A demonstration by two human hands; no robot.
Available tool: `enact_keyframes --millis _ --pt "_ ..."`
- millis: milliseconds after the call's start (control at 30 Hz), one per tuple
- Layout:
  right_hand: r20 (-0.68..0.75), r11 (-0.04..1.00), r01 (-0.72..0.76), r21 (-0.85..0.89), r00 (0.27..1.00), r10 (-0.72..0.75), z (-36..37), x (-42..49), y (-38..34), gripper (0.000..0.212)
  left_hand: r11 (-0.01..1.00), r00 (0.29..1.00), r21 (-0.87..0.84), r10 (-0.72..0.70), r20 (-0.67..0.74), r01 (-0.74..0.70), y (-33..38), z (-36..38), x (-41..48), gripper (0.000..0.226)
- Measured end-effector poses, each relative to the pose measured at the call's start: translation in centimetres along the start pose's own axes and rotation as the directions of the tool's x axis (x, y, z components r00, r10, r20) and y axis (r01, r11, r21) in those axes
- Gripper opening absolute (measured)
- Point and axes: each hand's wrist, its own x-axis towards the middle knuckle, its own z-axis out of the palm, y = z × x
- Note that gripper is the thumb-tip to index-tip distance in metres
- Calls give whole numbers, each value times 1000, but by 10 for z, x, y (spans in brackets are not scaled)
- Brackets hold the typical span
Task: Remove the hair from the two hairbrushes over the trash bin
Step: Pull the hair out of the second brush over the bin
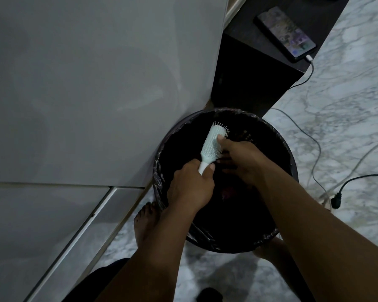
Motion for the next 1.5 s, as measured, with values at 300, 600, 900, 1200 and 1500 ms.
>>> enact_keyframes --millis 300,600,900,1200,1500 --pt "-96 970 197 -142 973 -211 5 1 5 42 999 1000 42 25 -13 -24 -3 3 -1 29" --pt "-234 938 291 -186 915 -330 8 8 12 37 995 999 96 27 -39 -23 -1 2 -1 33" --pt "-84 887 405 -219 898 -431 6 5 6 4 993 996 91 -71 -46 75 -3 -2 0 35" --pt "-156 858 352 -373 888 -432 10 11 13 5 965 1000 263 9 -13 -6 0 2 -6 33" --pt "-194 865 368 -341 873 -448 12 16 18 19 969 1000 248 -1 -23 6 3 -1 -7 34"
